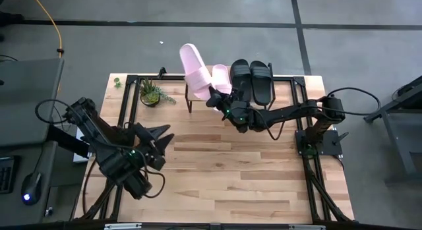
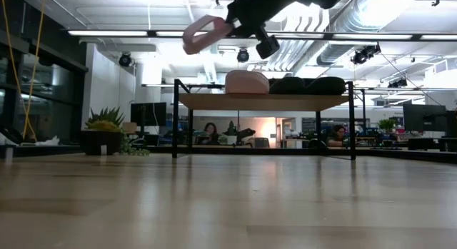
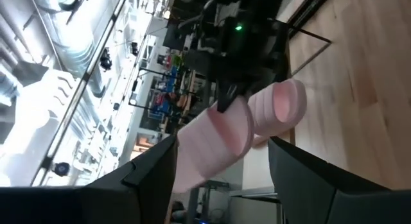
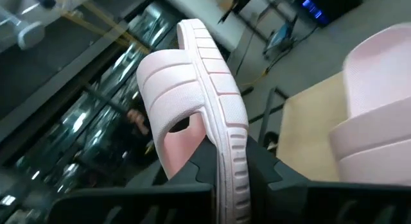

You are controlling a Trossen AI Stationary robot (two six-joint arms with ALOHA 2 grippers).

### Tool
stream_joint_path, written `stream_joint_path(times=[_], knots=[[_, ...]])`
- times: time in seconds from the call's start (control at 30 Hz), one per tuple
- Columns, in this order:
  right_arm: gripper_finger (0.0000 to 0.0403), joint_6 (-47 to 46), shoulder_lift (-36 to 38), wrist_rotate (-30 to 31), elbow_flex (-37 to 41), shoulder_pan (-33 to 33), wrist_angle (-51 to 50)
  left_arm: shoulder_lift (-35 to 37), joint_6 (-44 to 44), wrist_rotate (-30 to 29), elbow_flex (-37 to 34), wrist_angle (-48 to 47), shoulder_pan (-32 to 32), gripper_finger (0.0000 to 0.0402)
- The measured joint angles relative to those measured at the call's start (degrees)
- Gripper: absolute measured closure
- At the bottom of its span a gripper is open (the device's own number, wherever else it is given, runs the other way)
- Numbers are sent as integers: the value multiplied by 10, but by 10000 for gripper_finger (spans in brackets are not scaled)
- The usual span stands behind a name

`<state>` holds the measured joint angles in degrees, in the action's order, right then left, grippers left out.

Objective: Pick and place slides into the shelf
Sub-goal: Put the pink slipper on the shelf

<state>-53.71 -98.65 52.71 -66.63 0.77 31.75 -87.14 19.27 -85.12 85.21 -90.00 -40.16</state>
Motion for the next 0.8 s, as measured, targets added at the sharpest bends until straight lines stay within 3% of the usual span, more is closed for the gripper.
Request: stream_joint_path(times=[0.2, 0.4, 0.57, 0.8], knots=[[393, 2, 0, 92, 0, 18, 27, 35, 5, 1, 0, 0, 0, 177], [393, -3, -20, 118, -7, 20, 38, 50, -4, 18, 0, 0, 0, 177], [393, -5, -84, 123, -63, 20, 61, 51, -35, 16, 0, 0, 0, 177], [393, 82, -155, 159, -170, 21, 57, 57, -36, 5, 0, 0, 0, 177]])
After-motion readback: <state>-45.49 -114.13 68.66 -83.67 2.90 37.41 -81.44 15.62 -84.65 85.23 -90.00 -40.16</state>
